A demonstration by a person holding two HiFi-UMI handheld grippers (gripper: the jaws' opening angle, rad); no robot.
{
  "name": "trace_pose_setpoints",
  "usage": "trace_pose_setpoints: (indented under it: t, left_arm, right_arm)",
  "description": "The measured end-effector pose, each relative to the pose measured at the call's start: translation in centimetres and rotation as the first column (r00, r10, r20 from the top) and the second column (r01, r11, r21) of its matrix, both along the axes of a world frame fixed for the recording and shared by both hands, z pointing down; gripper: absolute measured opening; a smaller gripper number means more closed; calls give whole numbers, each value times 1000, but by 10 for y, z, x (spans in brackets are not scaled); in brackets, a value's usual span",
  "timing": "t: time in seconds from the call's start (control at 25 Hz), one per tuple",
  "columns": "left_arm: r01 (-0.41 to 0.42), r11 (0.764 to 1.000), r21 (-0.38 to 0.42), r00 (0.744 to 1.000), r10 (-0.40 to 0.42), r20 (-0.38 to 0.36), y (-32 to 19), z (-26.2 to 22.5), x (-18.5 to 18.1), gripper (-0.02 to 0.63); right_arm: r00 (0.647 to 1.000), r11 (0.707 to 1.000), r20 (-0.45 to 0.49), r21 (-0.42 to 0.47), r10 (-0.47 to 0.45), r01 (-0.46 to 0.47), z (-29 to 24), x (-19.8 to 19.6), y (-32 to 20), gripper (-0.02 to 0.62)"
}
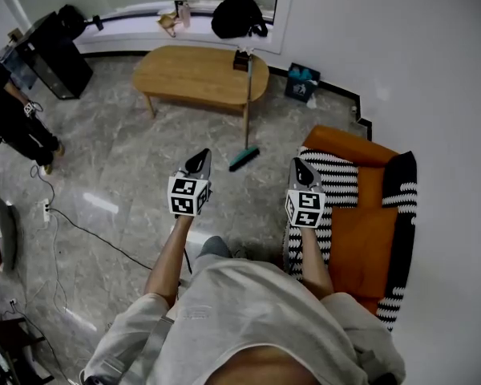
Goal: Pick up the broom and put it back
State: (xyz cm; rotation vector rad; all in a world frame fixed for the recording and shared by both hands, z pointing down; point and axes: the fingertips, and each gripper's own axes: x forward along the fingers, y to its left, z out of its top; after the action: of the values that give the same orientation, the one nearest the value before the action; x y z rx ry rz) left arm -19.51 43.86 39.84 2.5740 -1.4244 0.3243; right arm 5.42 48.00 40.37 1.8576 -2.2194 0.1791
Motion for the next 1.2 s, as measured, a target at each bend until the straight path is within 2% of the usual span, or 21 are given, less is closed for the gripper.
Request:
trace_pose_setpoints:
  t: [0.32,0.56,0.84,1.2]
  left_arm:
    - [-13,1000,-15,1000,13,2,-23,13,10,0]
    - [-27,999,-28,1000,26,-14,-60,29,14,0]
    - [-22,999,-34,999,20,-38,-151,42,-5,0]
    - [-62,997,-51,995,58,-87,-278,32,-16,0]
  right_arm:
    - [1000,999,-1,-25,-23,23,13,-3,-21,5]
    - [999,998,-11,-54,-34,33,33,-10,-57,4]
    - [999,998,-40,-54,-37,35,34,-28,-145,4]
    - [997,999,-73,-54,-4,0,11,-44,-270,5]
